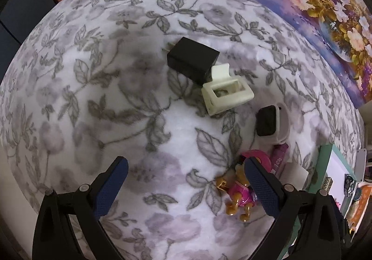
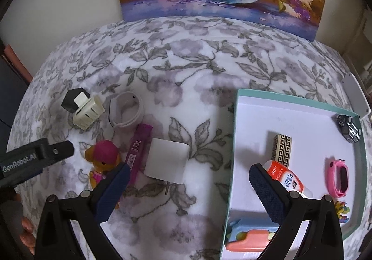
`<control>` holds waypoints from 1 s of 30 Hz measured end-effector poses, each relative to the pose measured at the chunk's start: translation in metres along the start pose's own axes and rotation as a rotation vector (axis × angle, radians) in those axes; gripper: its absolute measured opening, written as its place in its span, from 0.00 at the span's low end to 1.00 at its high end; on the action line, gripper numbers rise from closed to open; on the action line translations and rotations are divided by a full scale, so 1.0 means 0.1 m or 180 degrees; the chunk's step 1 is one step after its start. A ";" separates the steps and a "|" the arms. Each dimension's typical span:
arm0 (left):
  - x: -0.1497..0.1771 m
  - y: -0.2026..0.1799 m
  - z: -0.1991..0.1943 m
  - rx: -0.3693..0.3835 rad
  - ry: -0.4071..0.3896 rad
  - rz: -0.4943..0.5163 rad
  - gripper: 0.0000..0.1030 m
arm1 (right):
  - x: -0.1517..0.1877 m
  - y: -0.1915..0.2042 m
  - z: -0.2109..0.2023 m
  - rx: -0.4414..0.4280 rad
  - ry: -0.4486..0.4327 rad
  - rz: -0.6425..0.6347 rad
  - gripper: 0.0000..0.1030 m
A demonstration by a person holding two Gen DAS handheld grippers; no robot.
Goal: Organize rigid objects
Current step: 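Grasp the white charger with the right tool while the left tool grasps the pink-helmet dog figure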
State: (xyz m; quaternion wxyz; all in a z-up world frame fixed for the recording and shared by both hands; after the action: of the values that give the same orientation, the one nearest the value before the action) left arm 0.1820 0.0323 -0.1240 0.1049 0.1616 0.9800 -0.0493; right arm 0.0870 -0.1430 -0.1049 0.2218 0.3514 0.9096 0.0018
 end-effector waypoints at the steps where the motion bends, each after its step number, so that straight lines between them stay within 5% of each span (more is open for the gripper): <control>1: 0.00 0.00 0.00 -0.0003 -0.0005 -0.0008 0.97 | 0.00 0.01 0.01 -0.0007 -0.0004 -0.0016 1.00; 11: 0.01 0.05 -0.02 0.0075 -0.0026 -0.0183 0.97 | 0.09 0.14 0.15 0.0009 0.0036 -0.0216 0.78; 30: -0.01 -0.32 0.14 0.0258 0.0037 0.0065 0.97 | 0.14 0.13 0.40 0.0079 0.0132 -0.0192 0.50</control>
State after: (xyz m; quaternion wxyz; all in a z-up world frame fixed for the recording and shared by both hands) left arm 0.1750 0.0005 -0.1358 0.0930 0.1759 0.9761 -0.0869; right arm 0.1025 -0.1307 -0.1444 0.1984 0.3264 0.9241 -0.0089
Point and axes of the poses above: each gripper's, at about its wrist camera, not at the fingertips, and z roughly the way its jaws point, y to its left, x to its underside, the point moved 4 cm from there along z, roughly the way its jaws point, and after that the axes turned 15 degrees about z, right-handed, at the moved point
